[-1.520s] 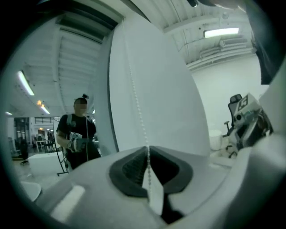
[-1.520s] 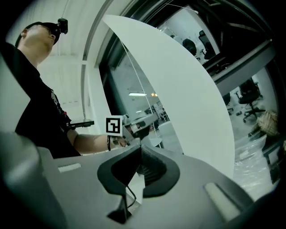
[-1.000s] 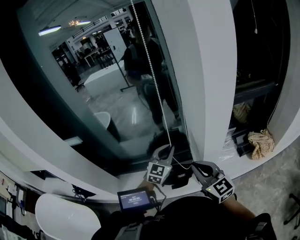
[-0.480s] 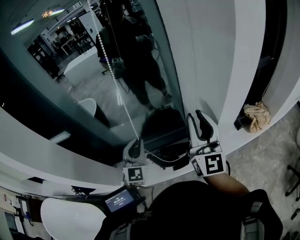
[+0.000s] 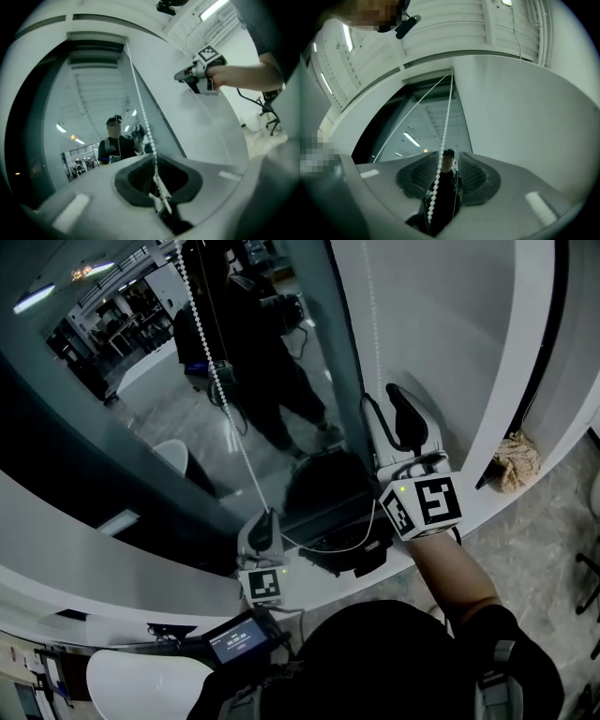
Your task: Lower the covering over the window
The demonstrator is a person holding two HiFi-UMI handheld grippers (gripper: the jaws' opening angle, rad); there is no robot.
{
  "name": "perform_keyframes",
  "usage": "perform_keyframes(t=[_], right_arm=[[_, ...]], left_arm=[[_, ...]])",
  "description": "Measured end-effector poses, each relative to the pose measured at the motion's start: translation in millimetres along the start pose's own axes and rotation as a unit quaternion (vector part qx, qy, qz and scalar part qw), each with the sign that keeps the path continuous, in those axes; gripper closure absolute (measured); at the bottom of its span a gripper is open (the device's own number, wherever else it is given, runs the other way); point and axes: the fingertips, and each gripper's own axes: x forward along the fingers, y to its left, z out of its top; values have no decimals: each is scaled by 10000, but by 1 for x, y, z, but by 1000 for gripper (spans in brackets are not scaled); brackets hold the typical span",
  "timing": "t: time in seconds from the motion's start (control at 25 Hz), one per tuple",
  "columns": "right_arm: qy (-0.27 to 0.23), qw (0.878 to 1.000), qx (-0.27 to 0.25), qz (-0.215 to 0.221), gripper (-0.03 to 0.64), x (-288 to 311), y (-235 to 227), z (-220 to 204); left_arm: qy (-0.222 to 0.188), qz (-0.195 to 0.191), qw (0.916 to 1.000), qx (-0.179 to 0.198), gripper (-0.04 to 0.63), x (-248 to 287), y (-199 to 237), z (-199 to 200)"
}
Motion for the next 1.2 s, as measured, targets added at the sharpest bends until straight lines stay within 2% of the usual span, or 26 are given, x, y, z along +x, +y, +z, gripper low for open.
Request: perform_keyframes(t=[0.08, 0.16, 0.2, 0.24, 0.32, 0.36, 0.4, 0.48, 0.56, 0.64, 0.76, 0.8, 0.84, 0.92, 1.04, 1.12, 1.16, 1.2], right_arm=[[-187, 9987, -468, 97, 604, 7, 10, 18], [-357, 9900, -1352, 161, 611, 3, 29, 38], [-334, 9784, -2032, 194, 611, -3, 41, 42], [-253, 9574, -2864, 279, 612, -11, 54, 40], [-203, 8946, -4414, 660, 609, -32, 82, 32], [-207, 8650, -4934, 886, 607, -43, 93, 28], [-194, 8411, -5294, 1091, 607, -53, 100, 25], [-115, 8084, -5722, 1373, 607, -68, 100, 25], [83, 7895, -5945, 1519, 609, -78, 89, 22], [493, 7763, -6030, 1769, 609, -91, 74, 2], [1367, 7550, -5934, 2432, 608, -137, 63, -64], [1660, 7460, -5867, 2677, 609, -157, 61, -89], [1927, 7369, -5789, 2912, 609, -176, 60, -114], [2442, 7218, -5566, 3310, 607, -215, 59, -165], [3288, 7048, -5037, 3760, 607, -277, 56, -241], [3778, 6881, -4713, 4021, 607, -317, 58, -273], [3915, 6855, -4573, 4095, 607, -332, 60, -280], [3986, 6887, -4431, 4129, 607, -344, 62, -283]], left_arm=[[-74, -101, 9999, -64, 580, 5, -8, 0], [-75, -228, 9997, -98, 580, 10, -14, 0], [-72, -292, 9995, -108, 580, 13, -17, 0], [-82, -360, 9992, -124, 580, 16, -20, 0], [-230, -517, 9981, -255, 578, 22, -27, 5], [-381, -622, 9966, -392, 575, 26, -32, 9], [-543, -756, 9940, -578, 575, 30, -39, 13], [-769, -1055, 9853, -1105, 576, 39, -52, 30], [-937, -1191, 9749, -1630, 575, 48, -61, 46], [-1206, -1112, 9622, -2175, 556, 51, -59, 60], [-1511, -1030, 9293, -3209, 535, 42, -52, 74], [-1525, -1063, 9202, -3444, 534, 37, -52, 76], [-1522, -1150, 9146, -3566, 529, 32, -54, 79], [-1447, -1570, 9106, -3539, 526, 15, -71, 94], [-1460, -2391, 9063, -3166, 527, -6, -123, 135], [-1577, -2556, 9106, -2838, 517, -12, -157, 162], [-1630, -2528, 9153, -2679, 492, -13, -171, 173], [-1679, -2455, 9200, -2552, 454, -13, -182, 182]])
